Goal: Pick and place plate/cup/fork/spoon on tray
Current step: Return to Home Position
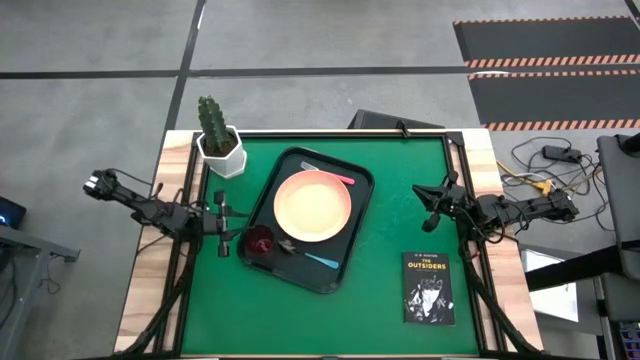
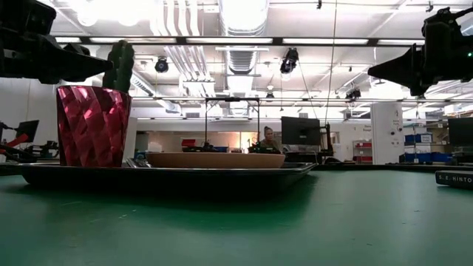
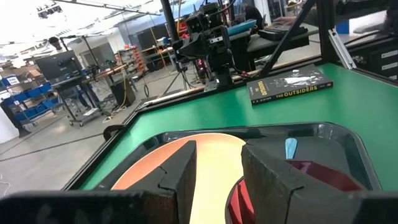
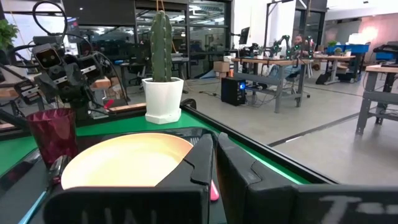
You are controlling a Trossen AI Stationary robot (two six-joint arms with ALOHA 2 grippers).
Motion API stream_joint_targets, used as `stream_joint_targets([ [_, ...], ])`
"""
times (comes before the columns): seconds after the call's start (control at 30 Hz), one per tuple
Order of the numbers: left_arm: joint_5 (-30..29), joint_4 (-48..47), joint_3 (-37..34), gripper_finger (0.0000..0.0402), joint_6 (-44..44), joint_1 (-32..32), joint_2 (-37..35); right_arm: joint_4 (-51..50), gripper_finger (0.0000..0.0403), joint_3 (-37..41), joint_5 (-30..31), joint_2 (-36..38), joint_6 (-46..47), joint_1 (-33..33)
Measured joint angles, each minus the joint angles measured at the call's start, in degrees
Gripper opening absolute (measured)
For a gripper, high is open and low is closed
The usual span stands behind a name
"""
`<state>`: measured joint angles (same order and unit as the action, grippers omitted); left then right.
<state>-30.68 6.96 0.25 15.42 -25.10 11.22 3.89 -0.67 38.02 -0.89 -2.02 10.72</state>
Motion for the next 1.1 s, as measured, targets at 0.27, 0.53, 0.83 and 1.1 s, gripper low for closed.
stream_joint_targets([
  [0.27,0.0,0.0,0.0,0.0109,0.0,0.0,1.6,0.0,0.0009,0.0,0.0,0.0,0.0,0.0],
  [0.53,0.0,0.0,0.0,0.0109,0.0,0.0,3.0,0.0,0.0009,0.0,0.0,0.0,-0.1,0.0],
  [0.83,0.0,0.0,0.0,0.0109,0.0,0.0,4.6,0.0,0.0009,0.0,0.0,0.0,-0.1,0.0],
  [1.1,0.0,0.0,0.0,0.0109,0.0,0.0,6.2,0.0,0.0009,0.0,0.0,0.0,0.0,0.0],
])
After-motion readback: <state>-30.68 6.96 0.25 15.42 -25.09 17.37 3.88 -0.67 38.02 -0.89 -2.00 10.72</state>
